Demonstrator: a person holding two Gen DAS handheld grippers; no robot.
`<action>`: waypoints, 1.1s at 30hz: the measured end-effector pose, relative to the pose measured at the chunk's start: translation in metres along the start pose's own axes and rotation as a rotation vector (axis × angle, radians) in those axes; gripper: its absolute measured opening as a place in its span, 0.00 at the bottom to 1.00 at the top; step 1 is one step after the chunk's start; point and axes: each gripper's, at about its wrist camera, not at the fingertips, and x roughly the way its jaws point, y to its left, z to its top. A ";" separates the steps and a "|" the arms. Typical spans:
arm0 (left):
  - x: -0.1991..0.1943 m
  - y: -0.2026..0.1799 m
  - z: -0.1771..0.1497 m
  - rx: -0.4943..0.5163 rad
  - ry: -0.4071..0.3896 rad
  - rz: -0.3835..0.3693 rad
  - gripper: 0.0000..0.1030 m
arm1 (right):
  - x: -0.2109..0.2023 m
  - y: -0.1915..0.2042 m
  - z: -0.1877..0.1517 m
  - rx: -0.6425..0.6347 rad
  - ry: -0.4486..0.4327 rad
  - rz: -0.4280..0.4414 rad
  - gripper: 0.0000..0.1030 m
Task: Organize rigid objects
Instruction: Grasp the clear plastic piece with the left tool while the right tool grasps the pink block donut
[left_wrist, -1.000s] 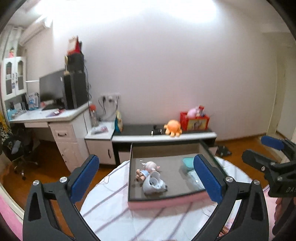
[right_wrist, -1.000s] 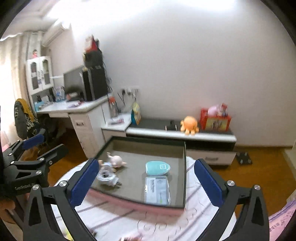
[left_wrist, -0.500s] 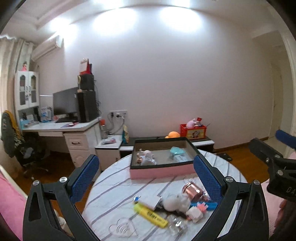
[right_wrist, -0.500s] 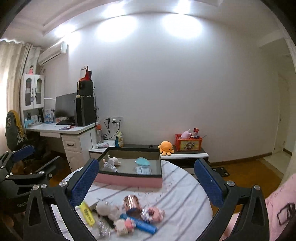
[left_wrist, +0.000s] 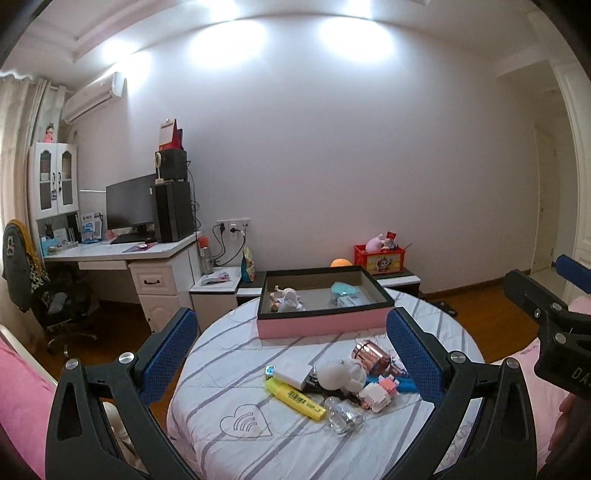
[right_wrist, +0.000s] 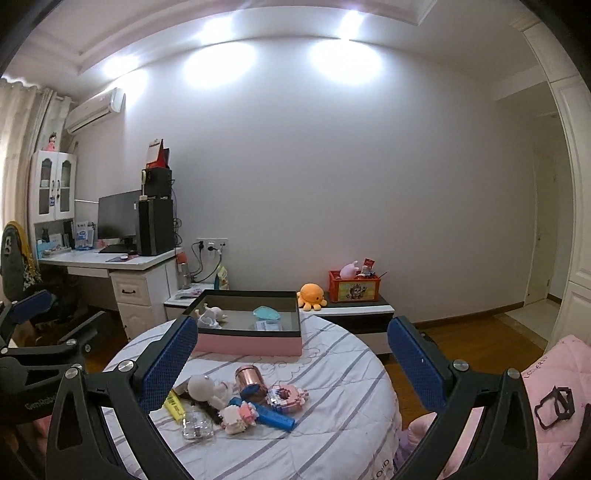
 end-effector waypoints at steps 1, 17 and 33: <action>-0.001 0.000 -0.001 0.003 0.000 0.002 1.00 | -0.001 0.000 -0.001 -0.004 0.004 -0.002 1.00; 0.038 0.009 -0.037 -0.010 0.143 -0.006 1.00 | 0.042 -0.010 -0.037 0.020 0.149 0.018 1.00; 0.124 -0.031 -0.123 -0.063 0.458 -0.123 1.00 | 0.110 -0.040 -0.105 0.057 0.407 0.005 1.00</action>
